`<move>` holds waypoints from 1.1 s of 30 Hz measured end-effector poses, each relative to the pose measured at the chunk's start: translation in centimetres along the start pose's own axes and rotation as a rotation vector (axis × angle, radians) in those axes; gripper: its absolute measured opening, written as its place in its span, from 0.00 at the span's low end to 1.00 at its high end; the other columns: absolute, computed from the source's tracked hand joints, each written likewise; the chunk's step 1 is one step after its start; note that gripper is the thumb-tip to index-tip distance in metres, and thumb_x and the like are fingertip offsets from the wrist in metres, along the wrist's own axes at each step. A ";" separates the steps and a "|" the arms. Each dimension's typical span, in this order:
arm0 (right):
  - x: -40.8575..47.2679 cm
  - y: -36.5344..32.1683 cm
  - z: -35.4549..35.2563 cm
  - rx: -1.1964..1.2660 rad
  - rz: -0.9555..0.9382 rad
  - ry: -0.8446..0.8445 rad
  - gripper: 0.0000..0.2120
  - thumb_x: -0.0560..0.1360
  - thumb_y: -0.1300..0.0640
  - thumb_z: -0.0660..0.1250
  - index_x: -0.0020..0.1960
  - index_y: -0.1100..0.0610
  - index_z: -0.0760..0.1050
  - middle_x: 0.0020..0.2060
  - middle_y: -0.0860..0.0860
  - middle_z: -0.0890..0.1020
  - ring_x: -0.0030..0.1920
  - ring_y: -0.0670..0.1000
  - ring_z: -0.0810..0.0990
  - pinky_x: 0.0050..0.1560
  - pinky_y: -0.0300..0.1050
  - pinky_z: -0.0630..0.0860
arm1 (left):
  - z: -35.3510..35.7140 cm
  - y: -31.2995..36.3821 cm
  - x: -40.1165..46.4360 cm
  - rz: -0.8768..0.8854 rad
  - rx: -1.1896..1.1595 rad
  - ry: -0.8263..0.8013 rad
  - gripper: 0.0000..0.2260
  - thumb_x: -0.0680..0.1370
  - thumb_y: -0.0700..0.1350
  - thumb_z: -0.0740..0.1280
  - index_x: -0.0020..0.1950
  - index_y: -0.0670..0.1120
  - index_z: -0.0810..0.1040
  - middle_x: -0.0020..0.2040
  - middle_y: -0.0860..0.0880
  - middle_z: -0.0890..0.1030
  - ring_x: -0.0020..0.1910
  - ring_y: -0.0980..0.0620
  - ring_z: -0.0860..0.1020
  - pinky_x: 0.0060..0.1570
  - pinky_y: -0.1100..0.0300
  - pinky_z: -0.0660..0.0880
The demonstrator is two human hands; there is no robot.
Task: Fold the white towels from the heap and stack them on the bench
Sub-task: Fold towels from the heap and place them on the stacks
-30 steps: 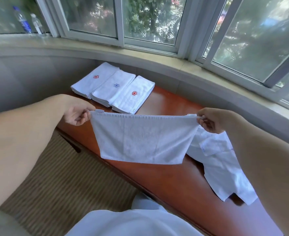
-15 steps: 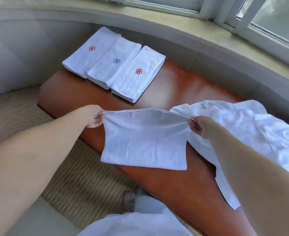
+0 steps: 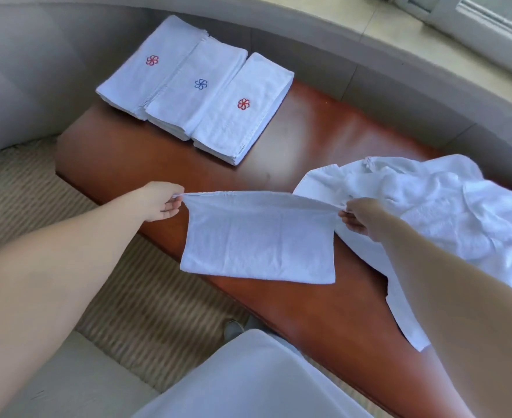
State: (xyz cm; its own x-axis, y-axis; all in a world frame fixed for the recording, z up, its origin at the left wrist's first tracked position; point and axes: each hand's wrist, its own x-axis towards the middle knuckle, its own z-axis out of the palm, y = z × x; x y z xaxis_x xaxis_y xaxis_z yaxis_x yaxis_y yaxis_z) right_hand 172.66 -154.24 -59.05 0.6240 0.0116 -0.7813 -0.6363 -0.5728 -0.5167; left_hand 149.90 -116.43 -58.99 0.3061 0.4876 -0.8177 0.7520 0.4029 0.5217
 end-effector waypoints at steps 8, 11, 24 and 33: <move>-0.5 10.5 1.3 -0.354 -0.015 -0.010 0.08 0.80 0.71 0.59 0.45 0.63 0.74 0.31 0.57 0.81 0.29 0.50 0.77 0.26 0.39 0.73 | -0.7 -10.6 0.7 0.007 0.441 -0.070 0.10 0.81 0.43 0.69 0.61 0.48 0.75 0.53 0.45 0.83 0.47 0.50 0.81 0.54 0.53 0.80; 0.3 13.8 1.9 -0.388 0.028 -0.055 0.07 0.81 0.68 0.61 0.47 0.60 0.74 0.33 0.55 0.82 0.30 0.49 0.79 0.23 0.34 0.74 | -0.2 -14.3 1.6 0.035 0.562 -0.028 0.03 0.81 0.43 0.68 0.55 0.47 0.77 0.51 0.47 0.83 0.47 0.51 0.82 0.57 0.51 0.79; 3.6 19.8 3.8 -0.481 -0.029 0.027 0.10 0.74 0.64 0.62 0.52 0.68 0.76 0.42 0.60 0.80 0.41 0.56 0.76 0.44 0.48 0.70 | 0.5 -19.7 5.4 0.104 0.617 0.164 0.04 0.80 0.41 0.65 0.47 0.49 0.76 0.50 0.45 0.82 0.48 0.45 0.83 0.56 0.44 0.81; 1.0 17.5 6.1 -0.697 -0.028 0.224 0.19 0.74 0.61 0.62 0.65 0.58 0.67 0.59 0.57 0.73 0.56 0.62 0.76 0.50 0.51 0.72 | 3.4 -19.3 4.3 0.161 0.871 0.372 0.14 0.77 0.41 0.64 0.63 0.44 0.69 0.62 0.42 0.71 0.58 0.39 0.74 0.50 0.49 0.73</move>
State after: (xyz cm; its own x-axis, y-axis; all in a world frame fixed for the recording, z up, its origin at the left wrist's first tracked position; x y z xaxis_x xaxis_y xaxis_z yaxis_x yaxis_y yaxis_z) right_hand 159.36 -159.25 -71.03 0.7613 -0.0915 -0.6419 -0.2292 -0.9641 -0.1345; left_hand 138.63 -124.74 -73.37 0.3513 0.7616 -0.5445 0.9328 -0.3344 0.1341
